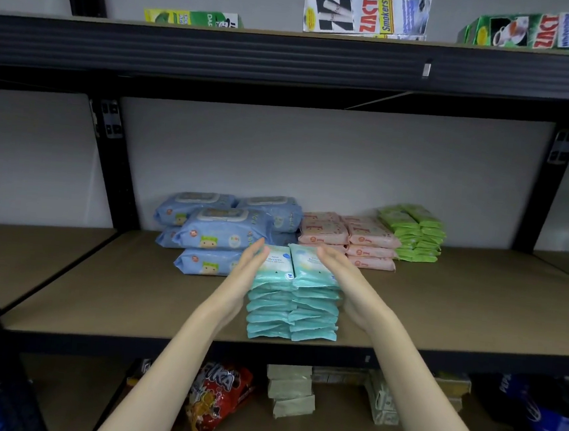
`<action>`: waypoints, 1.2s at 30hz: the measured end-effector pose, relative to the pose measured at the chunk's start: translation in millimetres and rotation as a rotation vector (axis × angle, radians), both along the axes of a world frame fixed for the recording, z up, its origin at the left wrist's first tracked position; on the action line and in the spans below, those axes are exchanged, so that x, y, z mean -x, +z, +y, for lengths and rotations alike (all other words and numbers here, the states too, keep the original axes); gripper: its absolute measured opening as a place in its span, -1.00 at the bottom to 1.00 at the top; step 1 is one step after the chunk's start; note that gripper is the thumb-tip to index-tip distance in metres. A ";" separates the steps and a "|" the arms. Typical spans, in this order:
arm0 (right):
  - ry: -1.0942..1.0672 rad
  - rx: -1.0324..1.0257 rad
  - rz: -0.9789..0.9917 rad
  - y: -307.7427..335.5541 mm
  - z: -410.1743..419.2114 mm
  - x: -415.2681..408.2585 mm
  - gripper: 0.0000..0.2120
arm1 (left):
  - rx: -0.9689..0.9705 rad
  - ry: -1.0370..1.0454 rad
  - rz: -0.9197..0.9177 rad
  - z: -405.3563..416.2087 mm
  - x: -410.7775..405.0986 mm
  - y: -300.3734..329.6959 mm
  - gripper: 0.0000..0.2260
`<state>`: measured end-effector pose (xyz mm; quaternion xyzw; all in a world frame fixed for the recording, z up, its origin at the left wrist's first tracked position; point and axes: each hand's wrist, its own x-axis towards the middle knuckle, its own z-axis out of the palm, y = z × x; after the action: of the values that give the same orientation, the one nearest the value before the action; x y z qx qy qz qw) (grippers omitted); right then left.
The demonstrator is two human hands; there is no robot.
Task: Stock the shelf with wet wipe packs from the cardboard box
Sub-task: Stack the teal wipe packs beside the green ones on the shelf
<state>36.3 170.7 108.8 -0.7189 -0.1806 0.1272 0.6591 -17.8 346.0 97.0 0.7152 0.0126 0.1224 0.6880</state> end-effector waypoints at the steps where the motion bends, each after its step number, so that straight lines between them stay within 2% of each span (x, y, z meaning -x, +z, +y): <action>1: -0.003 -0.018 -0.007 -2.4 -1.7 1.3 -0.58 | 0.013 0.004 0.000 0.4 -0.1 -2.0 -0.53; 4: 0.008 -0.034 -0.020 -7.7 -0.4 7.7 -0.70 | -0.011 0.010 0.033 -1.5 -1.7 -5.3 -0.51; 10: -0.091 -0.128 -0.007 -9.8 3.7 10.7 -0.78 | 0.028 0.076 -0.002 -1.1 -1.7 -2.2 -0.59; 14: -0.126 -0.181 -0.002 -20.3 -2.3 10.7 -0.61 | 0.074 0.115 -0.026 1.6 3.0 -5.6 -0.74; 15: -0.120 -0.174 -0.008 -22.9 -1.4 12.1 -0.62 | 0.073 0.100 -0.021 0.2 4.3 -7.6 -0.75; 19: -0.151 -0.185 -0.018 -27.6 7.8 19.1 -0.84 | 0.093 0.089 -0.021 -3.1 4.0 -13.2 -0.72; 27: -0.145 -0.191 -0.011 -31.0 11.8 16.1 -0.72 | 0.156 0.055 0.041 -3.8 6.0 -15.8 -0.67; 31: -0.148 -0.202 -0.017 -34.6 11.0 15.1 -0.71 | 0.192 0.056 0.034 -4.8 5.4 -17.7 -0.76; 36: -0.131 -0.225 -0.036 -41.7 6.5 10.1 -0.66 | 0.238 0.053 0.032 -10.2 5.8 -13.3 -0.72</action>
<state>26.2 177.2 67.1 -0.6529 -0.1581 0.0500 0.7391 -23.7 335.8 83.6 0.6300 0.0569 0.1269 0.7641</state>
